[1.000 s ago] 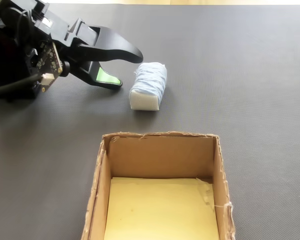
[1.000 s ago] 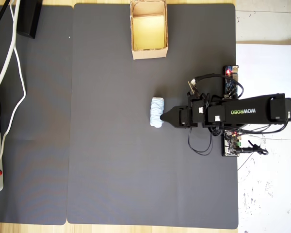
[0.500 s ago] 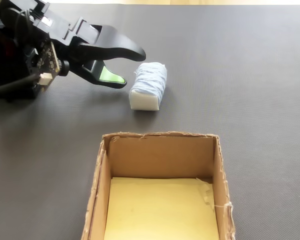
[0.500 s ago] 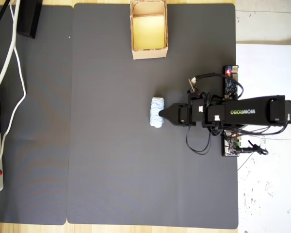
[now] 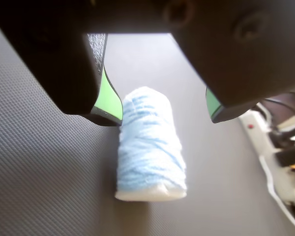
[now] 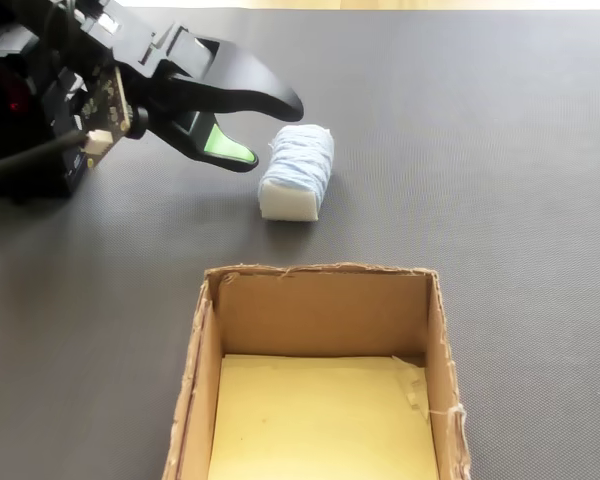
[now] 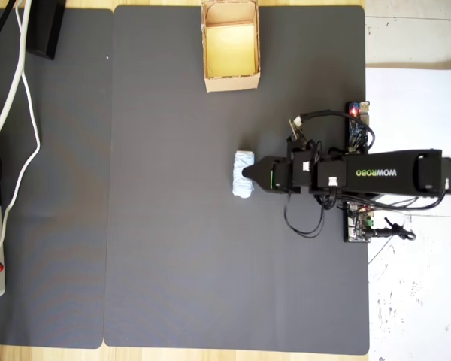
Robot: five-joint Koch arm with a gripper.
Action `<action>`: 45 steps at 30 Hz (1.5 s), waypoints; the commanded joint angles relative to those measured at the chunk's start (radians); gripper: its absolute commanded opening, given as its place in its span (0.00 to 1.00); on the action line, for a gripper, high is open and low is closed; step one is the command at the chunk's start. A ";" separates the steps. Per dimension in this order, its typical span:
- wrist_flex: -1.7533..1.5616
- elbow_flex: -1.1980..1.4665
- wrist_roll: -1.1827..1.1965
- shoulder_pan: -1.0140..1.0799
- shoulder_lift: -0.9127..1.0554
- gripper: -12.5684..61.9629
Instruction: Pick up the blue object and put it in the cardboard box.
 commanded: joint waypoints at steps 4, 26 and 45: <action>0.130 -0.118 0.014 0.003 0.020 0.62; 0.307 -0.479 0.012 0.005 -0.485 0.62; -0.003 -0.342 0.044 0.003 -0.525 0.24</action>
